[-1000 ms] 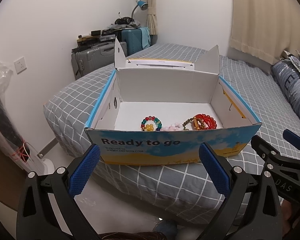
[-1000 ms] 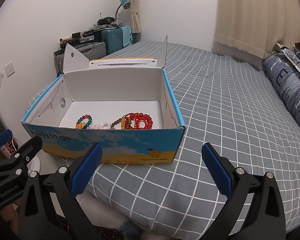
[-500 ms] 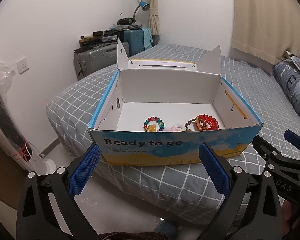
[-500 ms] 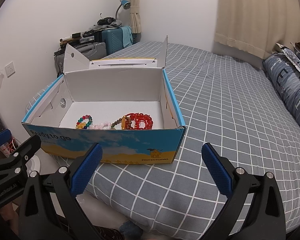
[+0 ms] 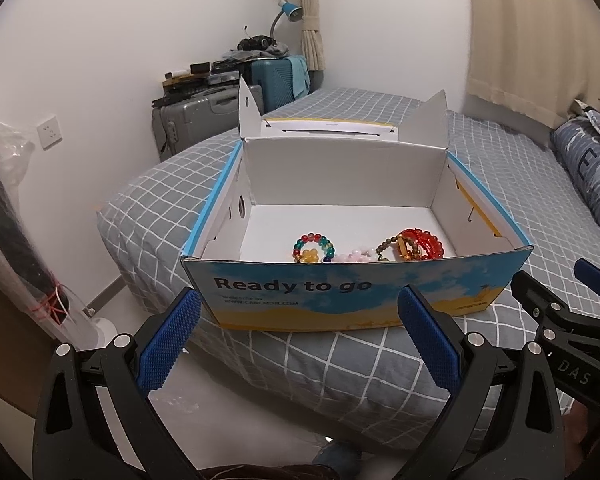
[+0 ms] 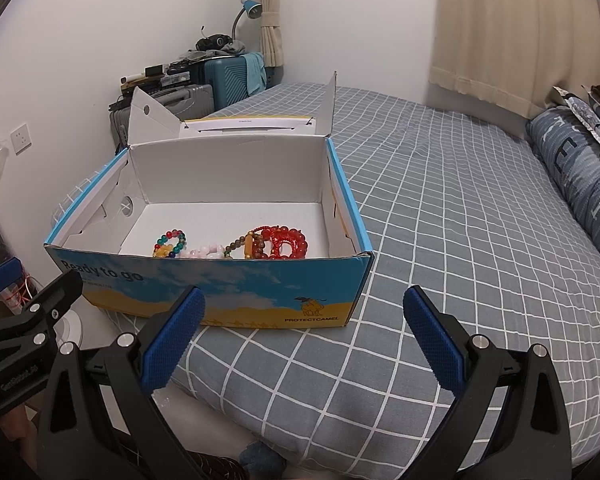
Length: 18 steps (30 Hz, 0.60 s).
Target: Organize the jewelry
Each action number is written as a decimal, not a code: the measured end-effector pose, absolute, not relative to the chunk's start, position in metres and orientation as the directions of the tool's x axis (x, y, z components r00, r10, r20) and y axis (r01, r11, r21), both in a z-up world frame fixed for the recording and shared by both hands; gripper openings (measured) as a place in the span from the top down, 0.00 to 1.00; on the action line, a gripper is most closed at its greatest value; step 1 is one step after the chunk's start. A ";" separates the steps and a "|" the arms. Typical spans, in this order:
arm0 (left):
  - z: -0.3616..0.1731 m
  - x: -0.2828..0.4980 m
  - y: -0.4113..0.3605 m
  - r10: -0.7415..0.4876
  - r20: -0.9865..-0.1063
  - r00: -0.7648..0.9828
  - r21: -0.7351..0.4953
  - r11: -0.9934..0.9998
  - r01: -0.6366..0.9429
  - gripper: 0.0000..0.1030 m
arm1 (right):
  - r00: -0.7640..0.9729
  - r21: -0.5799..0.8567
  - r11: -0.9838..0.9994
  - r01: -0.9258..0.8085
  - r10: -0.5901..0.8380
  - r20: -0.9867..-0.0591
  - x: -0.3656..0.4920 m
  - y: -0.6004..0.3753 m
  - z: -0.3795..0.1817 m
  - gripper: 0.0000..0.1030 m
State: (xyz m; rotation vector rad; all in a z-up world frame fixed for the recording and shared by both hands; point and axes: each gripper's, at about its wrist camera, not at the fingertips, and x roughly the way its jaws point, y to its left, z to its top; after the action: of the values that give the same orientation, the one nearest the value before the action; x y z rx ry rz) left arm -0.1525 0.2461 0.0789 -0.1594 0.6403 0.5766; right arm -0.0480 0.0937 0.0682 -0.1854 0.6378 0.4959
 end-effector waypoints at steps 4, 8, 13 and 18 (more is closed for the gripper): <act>0.078 -0.152 0.247 0.464 -0.606 0.646 0.038 0.829 -0.559 0.06 | 0.692 -0.015 0.868 -0.496 0.384 -0.611 -0.048 0.094 0.068 0.07; 0.078 -0.152 0.247 0.467 -0.604 0.646 0.042 0.828 -0.559 0.06 | 0.692 -0.016 0.868 -0.496 0.385 -0.611 -0.048 0.094 0.068 0.07; 0.077 -0.152 0.247 0.468 -0.606 0.643 0.043 0.827 -0.561 0.06 | 0.691 -0.015 0.868 -0.497 0.385 -0.611 -0.048 0.094 0.068 0.07; 0.077 -0.152 0.247 0.469 -0.607 0.642 0.046 0.827 -0.560 0.06 | 0.689 -0.014 0.867 -0.498 0.387 -0.613 -0.048 0.094 0.069 0.07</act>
State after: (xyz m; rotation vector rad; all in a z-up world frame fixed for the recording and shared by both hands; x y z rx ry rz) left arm -0.1517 0.2469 0.0772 -0.1515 0.6465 0.5886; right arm -0.0479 0.0945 0.0686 -0.1848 0.6409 0.4980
